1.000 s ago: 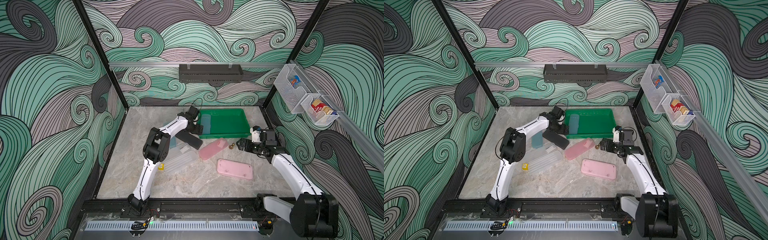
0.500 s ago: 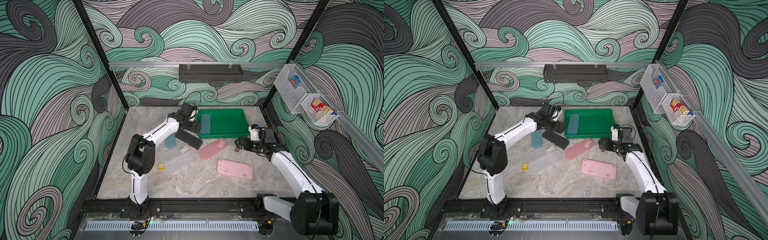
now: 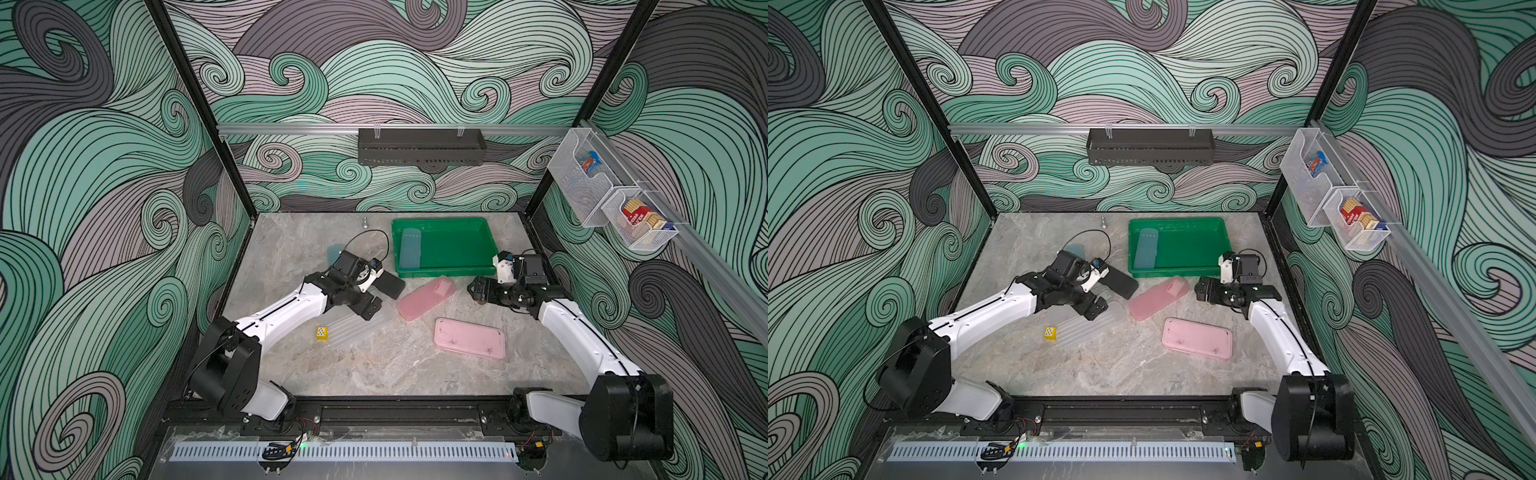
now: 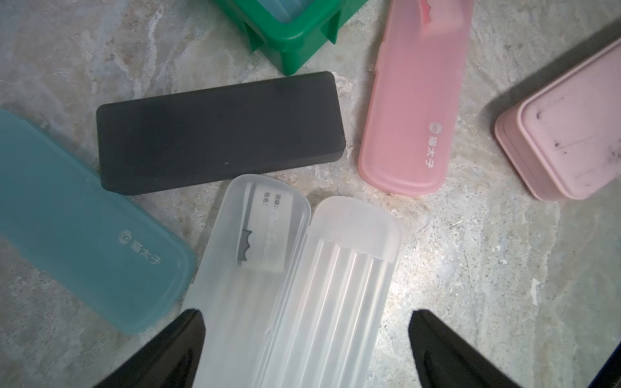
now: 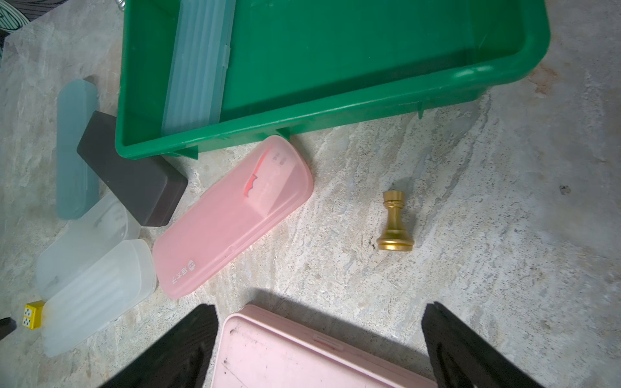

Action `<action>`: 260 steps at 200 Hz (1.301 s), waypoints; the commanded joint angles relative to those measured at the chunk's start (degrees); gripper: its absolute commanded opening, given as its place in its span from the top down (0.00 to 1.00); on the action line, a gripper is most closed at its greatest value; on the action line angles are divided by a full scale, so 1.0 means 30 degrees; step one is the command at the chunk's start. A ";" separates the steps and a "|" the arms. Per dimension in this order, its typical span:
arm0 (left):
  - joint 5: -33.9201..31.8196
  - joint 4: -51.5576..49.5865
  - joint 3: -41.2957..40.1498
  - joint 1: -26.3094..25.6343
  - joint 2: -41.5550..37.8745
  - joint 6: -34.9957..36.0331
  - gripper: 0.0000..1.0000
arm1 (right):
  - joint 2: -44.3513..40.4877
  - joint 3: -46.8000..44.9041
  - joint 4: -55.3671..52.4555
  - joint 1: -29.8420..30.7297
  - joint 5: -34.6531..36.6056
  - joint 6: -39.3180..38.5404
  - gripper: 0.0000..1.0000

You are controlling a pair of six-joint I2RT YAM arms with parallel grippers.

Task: Put the pencil case into the storage box
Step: Adjust the storage box at the center of the board, then pick up the pencil case from the center of the board.

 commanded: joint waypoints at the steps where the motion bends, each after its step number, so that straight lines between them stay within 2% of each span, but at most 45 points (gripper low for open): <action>1: 0.0864 0.1358 0.0488 -0.0548 0.0238 0.0938 0.01 | -0.0570 -0.0200 -0.0378 0.0363 -0.0108 0.0121 0.01; 25: -0.0042 0.1086 0.2176 -0.2217 0.2076 0.0899 0.01 | -0.0830 -0.0386 -0.0377 0.0409 0.0097 0.0198 0.01; 41: -0.0944 0.0316 0.4101 -0.3237 0.3839 -0.0026 0.01 | -0.0734 -0.0489 -0.0377 0.0409 0.0262 0.0230 0.01; 55: -0.0681 -0.0312 0.5797 -0.3615 0.5409 -0.1203 0.01 | -0.0569 -0.0522 -0.0362 0.0409 0.0732 0.0509 0.01; 107: -0.1282 -0.1089 0.9611 -0.5252 0.9515 -0.1024 0.01 | -0.0364 -0.0581 -0.0346 0.0039 0.0954 0.0523 0.01; 147: -0.0864 -0.0792 1.0237 -0.5516 1.0737 -0.1237 0.01 | -0.0496 -0.0596 -0.0366 -0.0726 0.0444 0.0546 0.01; 207: -0.1057 0.0263 1.0119 -0.5546 1.1754 -0.1564 0.01 | -0.0490 -0.0613 -0.0353 -0.0749 0.0372 0.0463 0.01; 260: -0.0510 0.0019 1.1227 -0.5576 1.3149 -0.1349 0.01 | -0.0385 -0.0522 -0.0360 -0.0763 0.0388 0.0377 0.01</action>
